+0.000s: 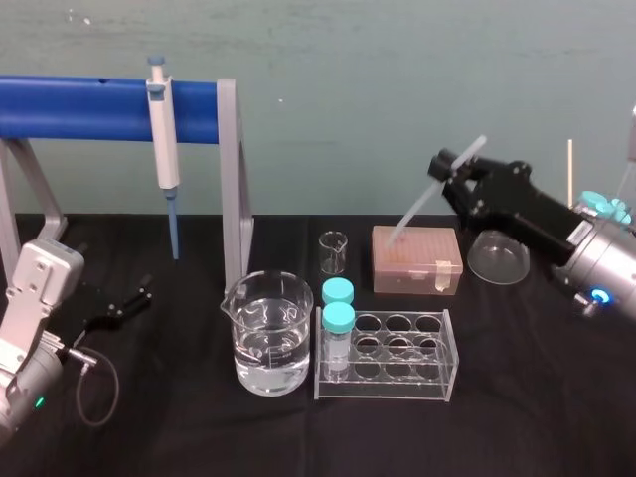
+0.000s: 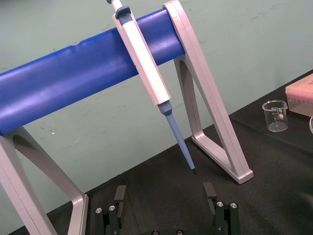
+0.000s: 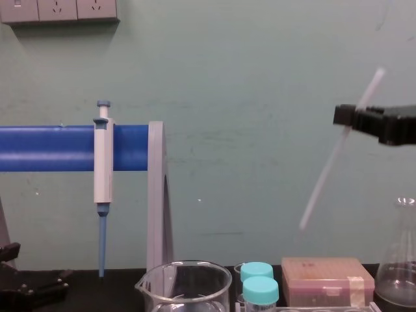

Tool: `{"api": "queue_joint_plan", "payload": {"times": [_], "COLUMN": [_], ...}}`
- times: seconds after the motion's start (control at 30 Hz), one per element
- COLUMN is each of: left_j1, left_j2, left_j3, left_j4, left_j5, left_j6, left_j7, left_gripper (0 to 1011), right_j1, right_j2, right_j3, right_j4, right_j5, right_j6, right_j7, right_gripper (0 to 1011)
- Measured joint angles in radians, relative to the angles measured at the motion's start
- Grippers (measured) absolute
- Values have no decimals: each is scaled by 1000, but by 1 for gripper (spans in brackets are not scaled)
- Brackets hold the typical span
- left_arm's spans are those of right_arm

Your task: Pick up the stirring rod with one hand, then place it down.

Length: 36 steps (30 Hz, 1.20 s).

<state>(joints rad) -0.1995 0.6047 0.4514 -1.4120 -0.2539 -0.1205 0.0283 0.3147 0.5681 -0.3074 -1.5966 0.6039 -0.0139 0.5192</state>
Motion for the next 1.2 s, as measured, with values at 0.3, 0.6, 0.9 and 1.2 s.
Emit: {"api": "queue_joint_plan", "payload": {"times": [0.3, 0.6, 0.9, 1.2], "left_j1": [0, 0, 0, 0], "left_j2": [0, 0, 0, 0], "left_j3": [0, 0, 0, 0], "left_j4": [0, 0, 0, 0], "left_j5": [0, 0, 0, 0], "left_j6": [0, 0, 0, 0], "left_j7": [0, 0, 0, 0], "left_gripper": [1000, 1000, 1000, 1000], "right_j1": [2, -4, -5, -4], "right_j2": [16, 27, 33, 36], "right_j3": [24, 27, 22, 16], "right_j4": [-31, -40, -44, -47], "right_j5": [4, 17, 23, 27], "right_j6": [31, 56, 66, 80], "right_j7": [-24, -29, -29, -31], "right_gripper": [78, 78, 78, 78]}}
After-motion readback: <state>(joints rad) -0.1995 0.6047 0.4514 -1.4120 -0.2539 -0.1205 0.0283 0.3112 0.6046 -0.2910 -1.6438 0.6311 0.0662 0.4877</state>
